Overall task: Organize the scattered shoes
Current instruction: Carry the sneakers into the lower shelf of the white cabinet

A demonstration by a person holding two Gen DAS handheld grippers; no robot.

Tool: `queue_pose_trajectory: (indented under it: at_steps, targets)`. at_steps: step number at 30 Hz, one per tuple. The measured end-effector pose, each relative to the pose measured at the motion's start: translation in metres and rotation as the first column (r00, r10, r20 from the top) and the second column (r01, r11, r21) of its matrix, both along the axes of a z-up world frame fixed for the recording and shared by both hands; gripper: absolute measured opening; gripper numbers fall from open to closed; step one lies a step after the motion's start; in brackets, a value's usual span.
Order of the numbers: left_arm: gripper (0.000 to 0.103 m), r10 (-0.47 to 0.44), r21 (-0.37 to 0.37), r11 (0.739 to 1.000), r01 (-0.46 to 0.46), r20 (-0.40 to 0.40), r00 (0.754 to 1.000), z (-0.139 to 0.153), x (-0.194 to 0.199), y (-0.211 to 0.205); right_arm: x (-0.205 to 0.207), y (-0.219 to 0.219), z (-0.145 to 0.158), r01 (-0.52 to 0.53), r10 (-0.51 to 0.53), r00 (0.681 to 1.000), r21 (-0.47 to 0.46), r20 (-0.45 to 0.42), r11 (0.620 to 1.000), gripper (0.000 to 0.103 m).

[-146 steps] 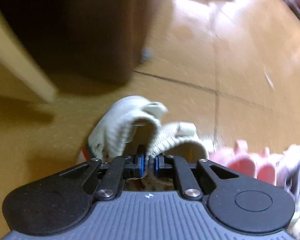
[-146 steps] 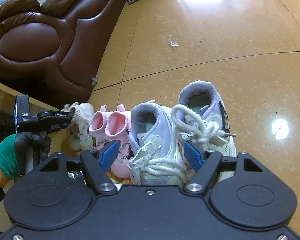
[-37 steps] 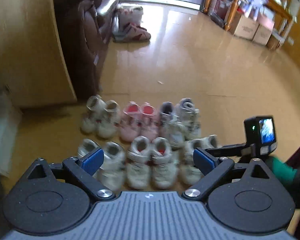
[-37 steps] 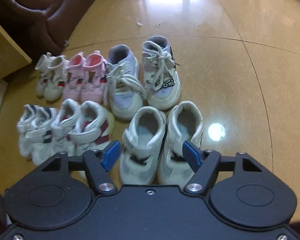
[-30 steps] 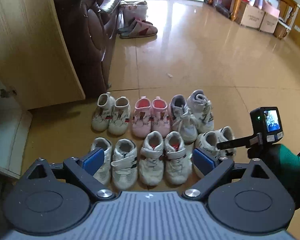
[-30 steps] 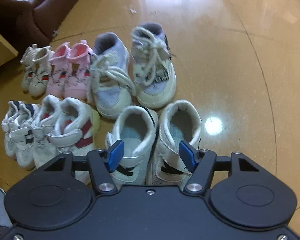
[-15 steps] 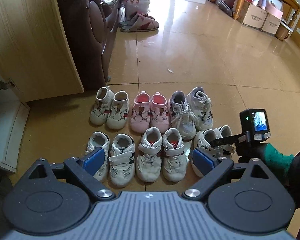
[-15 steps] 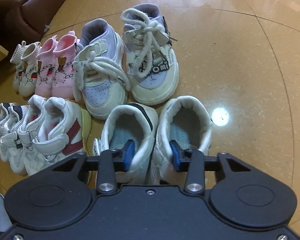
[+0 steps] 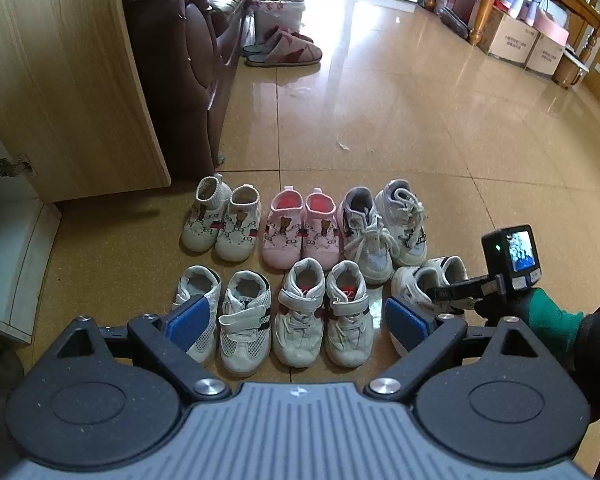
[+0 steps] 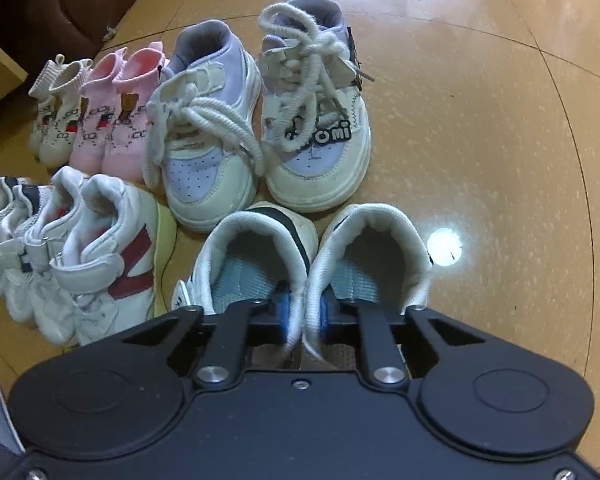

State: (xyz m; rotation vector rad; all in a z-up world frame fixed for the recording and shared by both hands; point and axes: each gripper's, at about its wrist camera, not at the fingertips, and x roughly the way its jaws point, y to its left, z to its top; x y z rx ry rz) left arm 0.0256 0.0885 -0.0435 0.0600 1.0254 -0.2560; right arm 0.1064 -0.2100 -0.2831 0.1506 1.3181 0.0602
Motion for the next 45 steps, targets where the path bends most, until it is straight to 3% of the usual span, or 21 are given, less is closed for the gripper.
queue_pose_trajectory:
  at_steps: [4,9,14,18,24,31,34,38,45]
  targets:
    - [0.096,0.034,-0.008,0.999,-0.034,0.016,0.999,0.005,-0.005,0.006,-0.005,-0.001,0.017,-0.009,0.01,1.0,-0.023,0.021,1.0,0.01]
    - [0.096,0.132,-0.043,0.99,-0.131,0.022,0.991,0.013,-0.012,0.027,-0.016,0.003,0.066,-0.041,0.041,0.995,0.0,0.09,0.999,0.01]
    - [0.096,0.208,-0.004,0.978,-0.208,0.061,0.976,0.019,-0.018,0.058,-0.004,0.054,0.113,-0.217,0.21,0.96,0.017,0.188,0.976,0.01]
    - [0.096,0.297,0.022,0.954,-0.298,0.012,0.955,0.005,-0.015,0.092,0.026,0.109,0.139,-0.338,0.324,0.917,0.024,0.233,0.941,0.01]
    - [0.096,0.398,0.0,0.917,-0.398,-0.041,0.917,-0.007,-0.019,0.134,0.078,0.214,0.173,-0.569,0.546,0.792,0.003,0.272,0.823,0.01]
    - [0.096,0.437,0.027,0.899,-0.436,-0.04,0.899,-0.018,-0.009,0.157,0.127,0.351,0.187,-0.799,0.765,0.567,-0.023,0.305,0.601,0.01]
    - [0.096,0.496,0.031,0.868,-0.496,-0.033,0.867,-0.02,-0.003,0.175,0.148,0.402,0.183,-0.859,0.824,0.47,-0.048,0.317,0.509,0.01]
    - [0.096,0.583,0.062,0.81,-0.583,0.013,0.812,-0.014,0.013,0.2,0.173,0.451,0.173,-0.906,0.863,0.378,-0.056,0.336,0.419,0.01]
    - [0.096,0.63,0.045,0.776,-0.63,0.006,0.777,-0.012,0.027,0.227,0.209,0.521,0.153,-0.942,0.882,0.308,-0.013,0.357,0.334,0.01]
